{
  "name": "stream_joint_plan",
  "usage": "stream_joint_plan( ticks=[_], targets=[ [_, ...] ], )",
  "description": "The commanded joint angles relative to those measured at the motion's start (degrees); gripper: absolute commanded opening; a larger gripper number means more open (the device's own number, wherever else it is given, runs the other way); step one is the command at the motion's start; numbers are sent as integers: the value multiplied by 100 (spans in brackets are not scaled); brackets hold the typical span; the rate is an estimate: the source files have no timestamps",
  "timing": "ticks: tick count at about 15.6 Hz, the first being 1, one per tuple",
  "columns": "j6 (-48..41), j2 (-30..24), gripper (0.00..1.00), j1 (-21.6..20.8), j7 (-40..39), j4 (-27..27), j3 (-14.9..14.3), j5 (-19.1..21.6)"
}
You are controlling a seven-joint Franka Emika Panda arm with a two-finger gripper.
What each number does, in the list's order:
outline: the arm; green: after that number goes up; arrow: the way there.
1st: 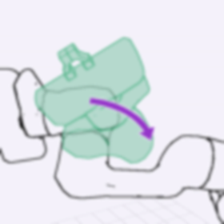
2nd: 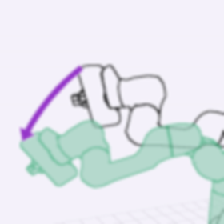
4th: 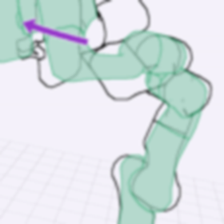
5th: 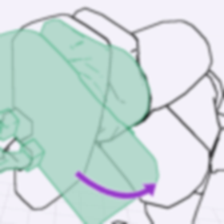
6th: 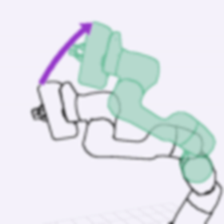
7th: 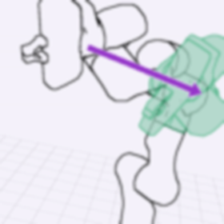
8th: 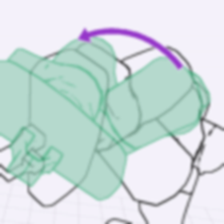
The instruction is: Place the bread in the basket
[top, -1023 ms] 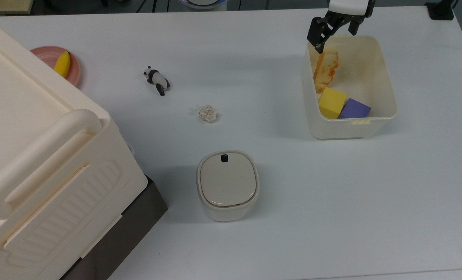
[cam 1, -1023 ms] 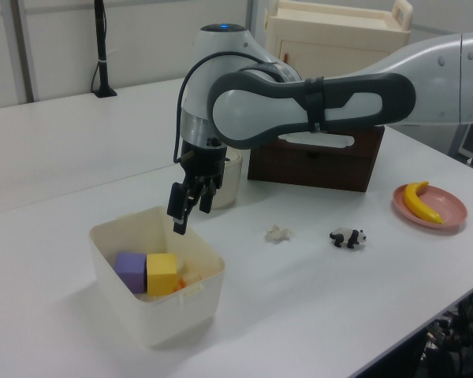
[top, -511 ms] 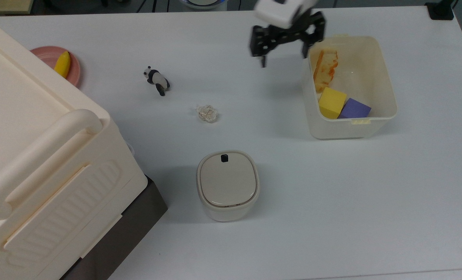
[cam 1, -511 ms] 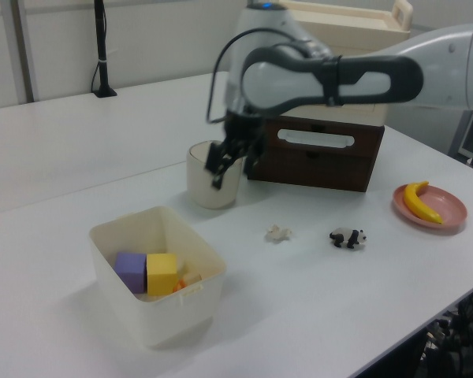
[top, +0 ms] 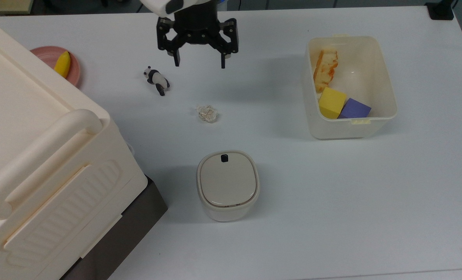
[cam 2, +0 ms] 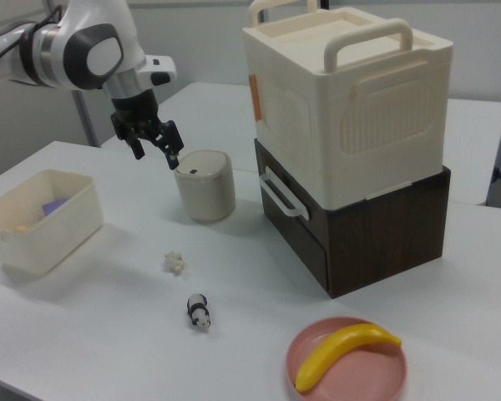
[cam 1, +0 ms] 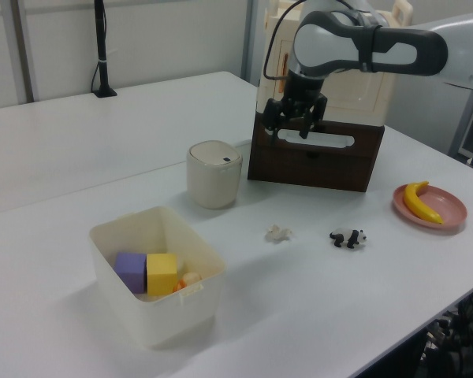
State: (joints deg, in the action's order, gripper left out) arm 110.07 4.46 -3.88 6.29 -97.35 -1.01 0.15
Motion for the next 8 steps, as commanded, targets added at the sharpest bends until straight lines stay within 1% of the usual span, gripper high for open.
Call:
stream_joint_plan(
  ticks=[1, 4, 6, 8],
  targets=[
    [-828, -33, 100, 124, 100, 453, -48, 56],
    [-1110, -50, 100, 168, 92, 577, -48, 152],
    [-1137, -68, 100, 186, 57, 577, -74, 161],
    [-1163, -85, 100, 195, -205, 586, -144, 161]
  ],
)
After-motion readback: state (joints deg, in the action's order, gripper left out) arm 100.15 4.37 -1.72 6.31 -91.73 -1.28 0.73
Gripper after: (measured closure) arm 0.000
